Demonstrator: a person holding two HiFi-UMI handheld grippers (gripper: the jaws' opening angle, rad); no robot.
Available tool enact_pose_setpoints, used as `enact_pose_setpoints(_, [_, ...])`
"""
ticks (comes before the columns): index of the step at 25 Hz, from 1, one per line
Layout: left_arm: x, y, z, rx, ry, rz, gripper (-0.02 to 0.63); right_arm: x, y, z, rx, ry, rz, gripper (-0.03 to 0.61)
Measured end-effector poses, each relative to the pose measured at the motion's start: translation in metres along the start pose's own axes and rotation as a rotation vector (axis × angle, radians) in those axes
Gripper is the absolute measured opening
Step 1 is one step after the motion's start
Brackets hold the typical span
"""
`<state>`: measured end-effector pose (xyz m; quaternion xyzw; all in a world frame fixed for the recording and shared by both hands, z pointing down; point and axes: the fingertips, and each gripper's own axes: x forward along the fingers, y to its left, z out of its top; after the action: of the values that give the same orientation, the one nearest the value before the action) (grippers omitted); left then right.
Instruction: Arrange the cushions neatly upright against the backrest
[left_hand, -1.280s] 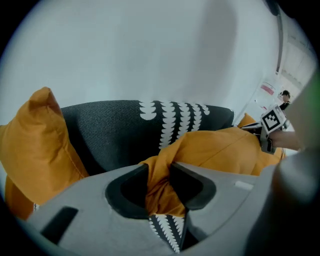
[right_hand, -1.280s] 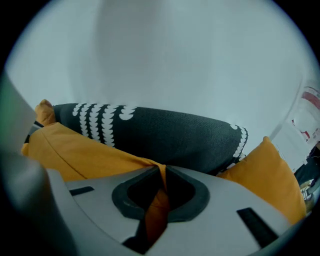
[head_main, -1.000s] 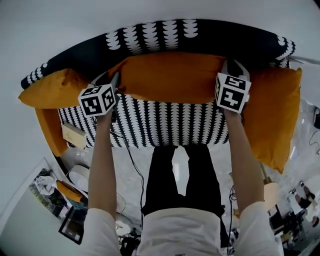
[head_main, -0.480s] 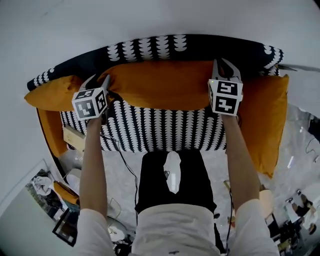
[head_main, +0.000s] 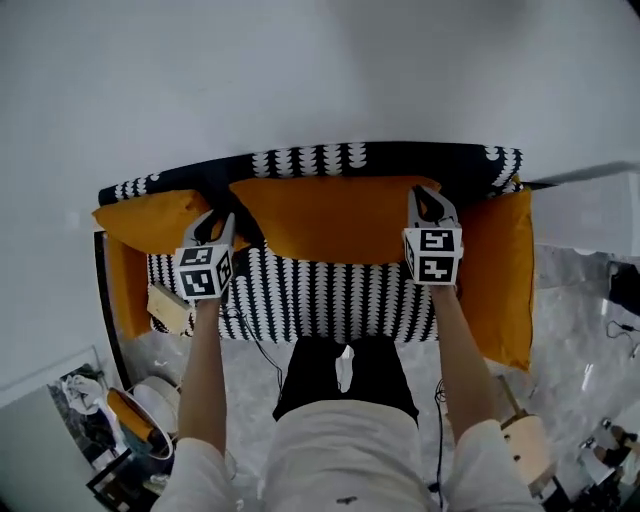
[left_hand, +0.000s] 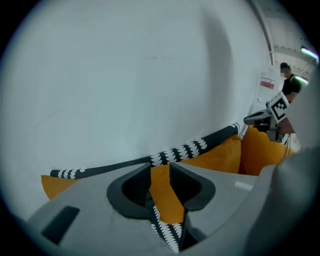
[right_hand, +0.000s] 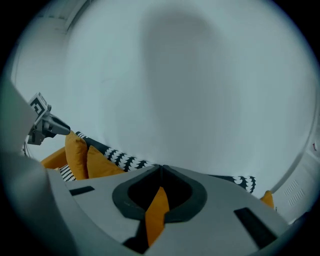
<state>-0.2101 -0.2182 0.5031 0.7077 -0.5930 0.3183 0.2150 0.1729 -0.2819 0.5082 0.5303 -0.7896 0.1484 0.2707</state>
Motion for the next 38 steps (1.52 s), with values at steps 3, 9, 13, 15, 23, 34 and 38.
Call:
enact_pose_setpoints(3, [-0.042,-0.018,0.002,0.003,-0.048,-0.031,0.098,-0.04,0.017,0.009,0.027,-0.025,0.021,0.015])
enact_pose_setpoints(9, [-0.123,-0.048,0.007,-0.027,-0.195,-0.11,0.052,-0.12,0.067,0.021,0.04,-0.074,0.071,0.015])
enact_pose_setpoints(13, [-0.165,-0.051,0.003,-0.057,-0.278,-0.18,0.027,-0.155,0.112,0.028,0.074,-0.107,0.106,0.015])
enact_pose_setpoints(15, [-0.183,-0.047,-0.001,-0.084,-0.312,-0.216,0.015,-0.17,0.139,0.034,0.078,-0.126,0.12,0.015])
enact_pose_setpoints(23, [-0.255,-0.028,-0.036,-0.136,-0.387,-0.382,0.012,-0.227,0.261,0.021,0.134,-0.137,0.181,0.009])
enact_pose_setpoints(34, [-0.305,-0.078,-0.138,-0.062,-0.267,-0.682,0.012,-0.287,0.381,-0.048,0.206,-0.059,0.227,0.008])
enact_pose_setpoints(38, [-0.332,-0.108,-0.159,-0.008,-0.254,-0.731,0.012,-0.317,0.393,-0.064,0.207,-0.06,0.26,0.008])
